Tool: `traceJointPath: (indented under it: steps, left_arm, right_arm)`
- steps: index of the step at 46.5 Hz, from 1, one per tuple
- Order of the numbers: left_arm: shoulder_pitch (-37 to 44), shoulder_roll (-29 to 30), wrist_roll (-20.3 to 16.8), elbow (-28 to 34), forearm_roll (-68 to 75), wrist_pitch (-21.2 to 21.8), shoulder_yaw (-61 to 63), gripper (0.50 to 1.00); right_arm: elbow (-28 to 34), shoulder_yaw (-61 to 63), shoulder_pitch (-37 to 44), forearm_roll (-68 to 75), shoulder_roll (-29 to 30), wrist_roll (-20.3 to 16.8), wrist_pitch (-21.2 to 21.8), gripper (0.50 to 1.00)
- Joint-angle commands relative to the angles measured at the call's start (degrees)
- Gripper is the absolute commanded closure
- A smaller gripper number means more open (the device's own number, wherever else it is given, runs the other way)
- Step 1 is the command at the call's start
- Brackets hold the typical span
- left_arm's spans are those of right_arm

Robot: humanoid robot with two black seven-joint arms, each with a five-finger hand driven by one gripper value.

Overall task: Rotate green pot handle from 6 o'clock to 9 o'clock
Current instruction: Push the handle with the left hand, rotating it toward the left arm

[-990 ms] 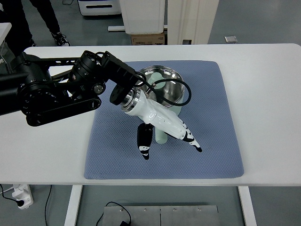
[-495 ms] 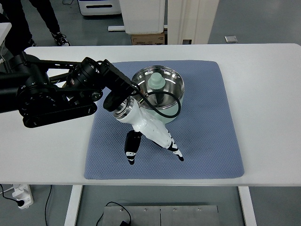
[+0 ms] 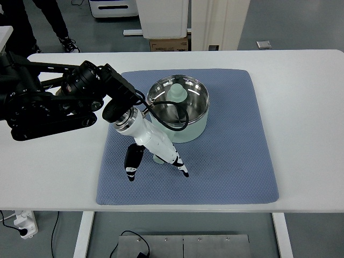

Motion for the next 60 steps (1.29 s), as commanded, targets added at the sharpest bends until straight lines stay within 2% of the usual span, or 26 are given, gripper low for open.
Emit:
traceJointPath:
  steps: [1, 34, 60]
  left_arm:
    - [-0.89, 1.1, 0.0, -0.05, 0.08, 0.0, 1.47, 0.5]
    - [-7.13, 5.5, 0.17, 0.65, 0.43, 0.0, 10.53, 0.5]
    - [-7.49, 3.04, 0.88, 8.3, 2.28, 0.0, 11.93, 0.5]
  right_arm:
    - [0.0, 0.0, 0.0, 0.0, 0.0, 0.0, -0.01, 0.5]
    - [0.0, 0.0, 0.0, 0.0, 0.0, 0.0, -0.01, 0.5]
    - [0.0, 0.0, 0.0, 0.0, 0.0, 0.0, -0.01, 0.5]
